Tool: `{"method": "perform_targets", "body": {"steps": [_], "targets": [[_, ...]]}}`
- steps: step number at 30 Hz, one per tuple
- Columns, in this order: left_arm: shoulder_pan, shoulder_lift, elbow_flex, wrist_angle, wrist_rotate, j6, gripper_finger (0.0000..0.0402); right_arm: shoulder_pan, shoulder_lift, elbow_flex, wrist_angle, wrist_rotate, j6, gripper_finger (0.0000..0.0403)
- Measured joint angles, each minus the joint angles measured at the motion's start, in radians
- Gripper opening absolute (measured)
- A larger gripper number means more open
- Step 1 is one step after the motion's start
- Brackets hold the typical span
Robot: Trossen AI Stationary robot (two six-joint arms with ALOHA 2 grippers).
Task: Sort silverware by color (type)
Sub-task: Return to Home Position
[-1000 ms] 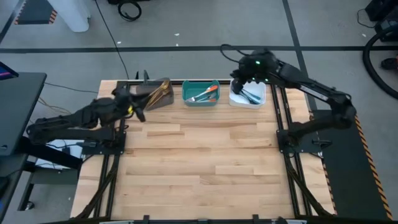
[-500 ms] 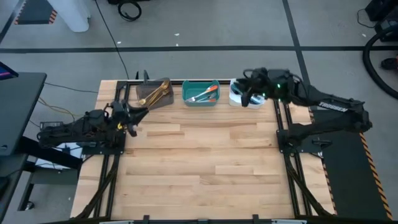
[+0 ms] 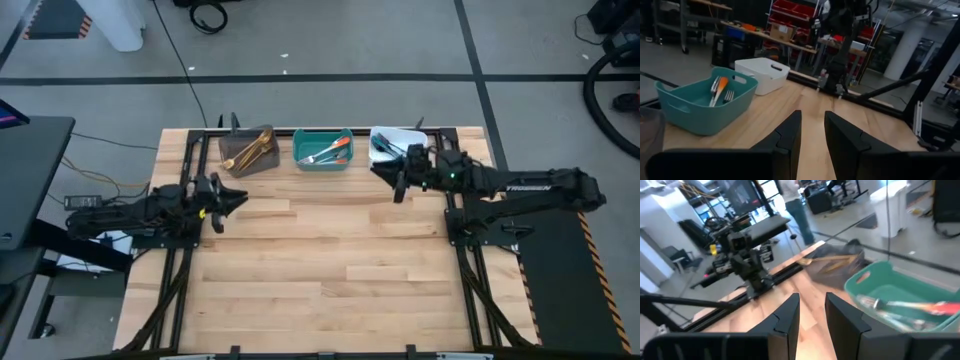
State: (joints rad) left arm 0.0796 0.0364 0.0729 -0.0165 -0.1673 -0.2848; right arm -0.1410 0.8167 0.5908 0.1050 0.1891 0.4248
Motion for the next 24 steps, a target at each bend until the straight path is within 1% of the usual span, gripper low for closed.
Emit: {"method": "perform_targets", "body": {"steps": [6,12,18,24], "targets": [[0.000,0.000,-0.016,0.006,0.008,0.000,0.0093,0.036,-0.002,-0.165,0.205,-0.002,0.051,0.0100],[0.000,0.000,-0.016,-0.025,0.008,-0.019,0.0093,0.052,-0.002,-0.296,0.395,-0.002,0.088,0.0100],[0.000,0.000,-0.016,-0.058,0.008,-0.045,0.0093,0.056,-0.002,-0.374,0.505,-0.007,0.097,0.0100],[0.000,0.000,-0.016,-0.057,0.008,-0.037,0.0093,0.056,-0.002,-0.415,0.509,-0.007,0.097,0.0100]]}}
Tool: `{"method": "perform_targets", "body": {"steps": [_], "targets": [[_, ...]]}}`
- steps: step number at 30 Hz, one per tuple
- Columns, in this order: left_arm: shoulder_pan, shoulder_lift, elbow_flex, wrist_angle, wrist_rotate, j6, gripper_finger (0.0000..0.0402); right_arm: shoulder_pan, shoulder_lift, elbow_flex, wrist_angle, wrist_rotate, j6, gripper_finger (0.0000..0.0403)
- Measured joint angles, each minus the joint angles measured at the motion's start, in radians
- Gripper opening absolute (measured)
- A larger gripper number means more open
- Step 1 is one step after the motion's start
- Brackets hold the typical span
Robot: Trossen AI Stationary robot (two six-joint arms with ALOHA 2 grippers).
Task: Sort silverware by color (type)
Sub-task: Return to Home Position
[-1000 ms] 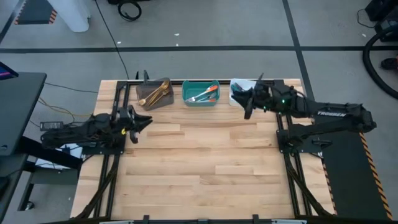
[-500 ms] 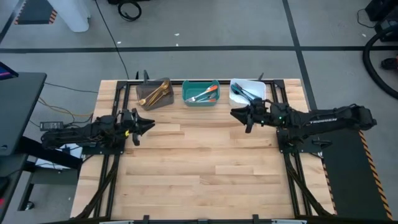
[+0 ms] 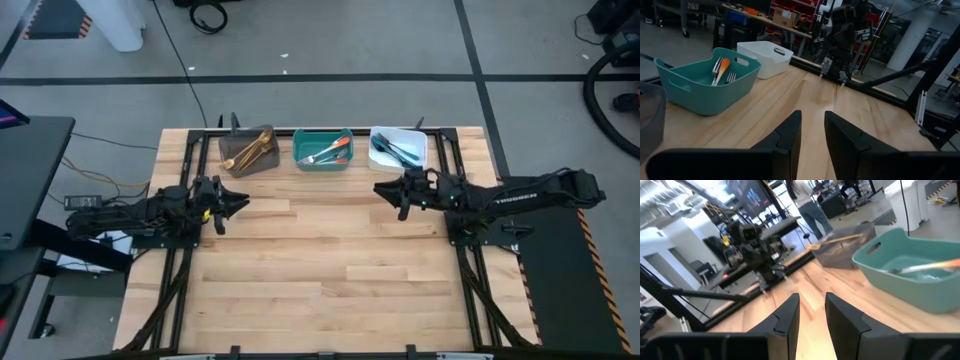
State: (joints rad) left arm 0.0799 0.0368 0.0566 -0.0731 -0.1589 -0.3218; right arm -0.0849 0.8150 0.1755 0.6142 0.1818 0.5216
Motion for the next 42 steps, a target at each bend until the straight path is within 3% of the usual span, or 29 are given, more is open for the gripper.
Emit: {"method": "perform_targets", "body": {"steps": [6,13,42], "targets": [[0.000,0.000,0.000,0.000,0.000,-0.004,0.0093,0.000,0.000,-0.068,0.007,-0.001,0.000,0.0100],[0.000,0.000,0.000,-0.002,-0.001,-0.005,0.0093,0.000,0.000,-0.166,0.132,-0.002,-0.002,0.0100],[0.000,0.002,0.001,-0.005,-0.002,-0.006,0.0093,0.000,0.001,-0.170,0.080,-0.002,-0.079,0.0100]]}}
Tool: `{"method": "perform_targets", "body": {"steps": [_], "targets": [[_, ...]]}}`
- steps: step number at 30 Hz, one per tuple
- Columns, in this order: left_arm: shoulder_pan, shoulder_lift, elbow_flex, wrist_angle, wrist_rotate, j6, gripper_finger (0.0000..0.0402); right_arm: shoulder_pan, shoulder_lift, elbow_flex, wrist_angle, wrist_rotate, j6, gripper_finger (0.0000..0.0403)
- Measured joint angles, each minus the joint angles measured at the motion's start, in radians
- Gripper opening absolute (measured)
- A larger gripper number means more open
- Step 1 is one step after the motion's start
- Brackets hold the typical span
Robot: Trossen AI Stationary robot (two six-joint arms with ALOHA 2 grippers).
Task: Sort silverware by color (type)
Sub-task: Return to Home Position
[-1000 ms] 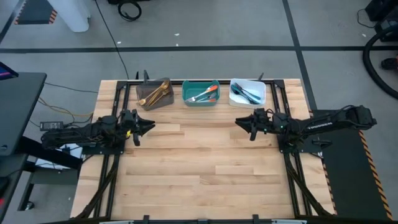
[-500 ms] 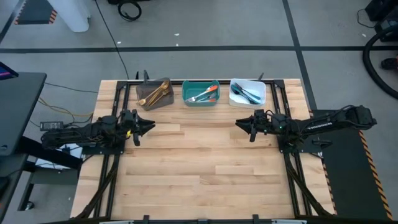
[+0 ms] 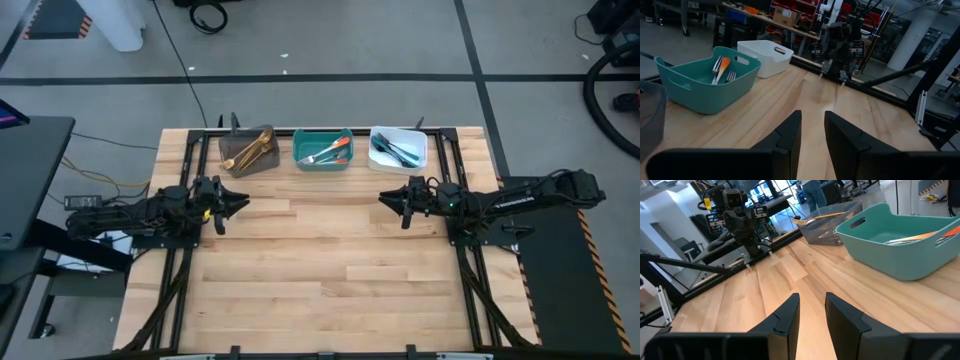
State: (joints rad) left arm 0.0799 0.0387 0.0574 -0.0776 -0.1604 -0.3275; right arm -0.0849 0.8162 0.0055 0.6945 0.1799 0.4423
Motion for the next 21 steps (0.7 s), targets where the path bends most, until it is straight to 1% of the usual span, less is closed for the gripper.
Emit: {"method": "perform_targets", "body": {"steps": [6,10,21], "targets": [[0.000,0.000,0.000,0.000,0.000,0.000,0.0093,0.000,-0.025,0.000,0.000,0.000,0.000,0.0100],[0.000,0.000,0.000,-0.001,0.000,0.000,0.0093,-0.002,-0.073,0.000,-0.001,0.000,0.000,0.0100],[0.000,0.000,0.000,-0.001,0.000,0.000,0.0093,-0.002,-0.333,0.000,0.000,0.000,0.000,0.0100]]}}
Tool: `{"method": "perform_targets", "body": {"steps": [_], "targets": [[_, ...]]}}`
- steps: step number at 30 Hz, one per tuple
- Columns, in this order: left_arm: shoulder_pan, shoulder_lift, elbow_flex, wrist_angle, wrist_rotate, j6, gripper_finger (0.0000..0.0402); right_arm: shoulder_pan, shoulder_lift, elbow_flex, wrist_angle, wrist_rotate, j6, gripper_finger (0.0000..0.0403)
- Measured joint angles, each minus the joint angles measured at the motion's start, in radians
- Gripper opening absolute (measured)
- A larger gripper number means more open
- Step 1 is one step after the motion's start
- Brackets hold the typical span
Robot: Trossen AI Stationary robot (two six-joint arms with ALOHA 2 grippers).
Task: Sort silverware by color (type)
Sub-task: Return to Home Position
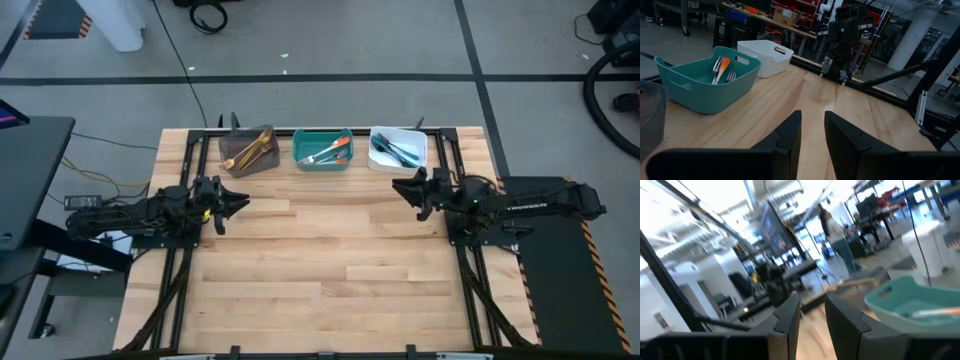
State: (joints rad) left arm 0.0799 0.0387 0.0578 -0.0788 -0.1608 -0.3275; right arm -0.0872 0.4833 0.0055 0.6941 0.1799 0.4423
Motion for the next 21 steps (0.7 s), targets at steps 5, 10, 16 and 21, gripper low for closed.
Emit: {"method": "perform_targets", "body": {"steps": [5,10,16,21], "targets": [[0.000,0.000,0.000,0.000,0.000,0.000,0.0093,0.000,-0.094,0.000,0.000,0.000,0.000,0.0100],[0.000,0.000,0.000,0.000,0.000,0.000,0.0093,0.000,-0.189,0.000,0.001,0.000,0.000,0.0100],[0.000,0.000,0.000,0.000,0.000,0.000,0.0093,0.000,-0.272,0.000,-0.001,0.000,0.000,0.0100],[0.000,0.000,0.000,0.000,0.000,0.000,0.0093,0.000,-0.340,0.000,0.000,0.000,0.000,0.0100]]}}
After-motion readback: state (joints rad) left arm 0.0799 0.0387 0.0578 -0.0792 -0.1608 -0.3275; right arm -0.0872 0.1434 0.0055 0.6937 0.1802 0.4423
